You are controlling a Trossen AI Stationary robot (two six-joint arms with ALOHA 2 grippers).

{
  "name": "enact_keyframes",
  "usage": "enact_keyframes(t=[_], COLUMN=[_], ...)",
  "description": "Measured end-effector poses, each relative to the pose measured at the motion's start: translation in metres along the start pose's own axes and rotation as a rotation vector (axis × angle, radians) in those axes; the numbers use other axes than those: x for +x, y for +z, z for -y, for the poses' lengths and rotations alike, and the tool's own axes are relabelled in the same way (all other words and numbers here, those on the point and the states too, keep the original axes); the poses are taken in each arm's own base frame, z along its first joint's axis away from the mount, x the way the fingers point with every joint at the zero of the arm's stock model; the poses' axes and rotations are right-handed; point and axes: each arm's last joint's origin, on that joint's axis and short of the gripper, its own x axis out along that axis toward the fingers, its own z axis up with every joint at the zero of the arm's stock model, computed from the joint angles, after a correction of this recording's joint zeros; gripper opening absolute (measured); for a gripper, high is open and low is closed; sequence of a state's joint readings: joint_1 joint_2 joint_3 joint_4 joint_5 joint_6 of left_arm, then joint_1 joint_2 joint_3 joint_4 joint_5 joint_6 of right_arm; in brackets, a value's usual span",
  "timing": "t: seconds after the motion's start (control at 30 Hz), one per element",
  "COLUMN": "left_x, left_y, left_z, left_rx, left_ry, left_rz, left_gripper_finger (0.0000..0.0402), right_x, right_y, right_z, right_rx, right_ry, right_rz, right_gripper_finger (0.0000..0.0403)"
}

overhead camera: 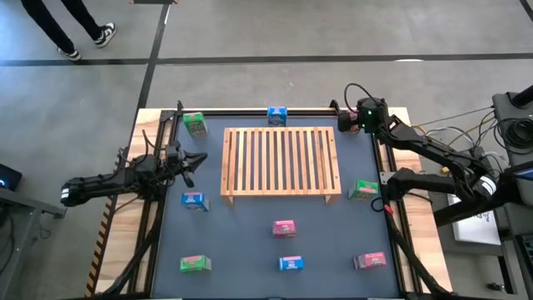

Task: Stack cereal on shelf
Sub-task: Put the top pink cereal box on the shelf

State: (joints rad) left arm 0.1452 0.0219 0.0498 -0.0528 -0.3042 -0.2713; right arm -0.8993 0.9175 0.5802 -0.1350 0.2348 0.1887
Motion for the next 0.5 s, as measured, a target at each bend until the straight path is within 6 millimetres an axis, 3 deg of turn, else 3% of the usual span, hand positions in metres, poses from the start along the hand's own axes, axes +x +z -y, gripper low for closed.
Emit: enact_keyframes(t=[0.27,0.5], left_x=[0.000,0.000], left_y=[0.000,0.000], left_z=[0.000,0.000], left_rx=[0.000,0.000], left_ry=[0.000,0.000], left_rz=[0.000,0.000], left_gripper_finger=[0.0000,0.0000], right_x=[-0.022,-0.027], right_y=[0.052,0.089], right_z=[-0.008,-0.014], right_rx=[-0.183,-0.351], right_ry=[0.095,0.075], right_rz=[0.001,-0.318], right_gripper_finger=[0.0352,0.0352])
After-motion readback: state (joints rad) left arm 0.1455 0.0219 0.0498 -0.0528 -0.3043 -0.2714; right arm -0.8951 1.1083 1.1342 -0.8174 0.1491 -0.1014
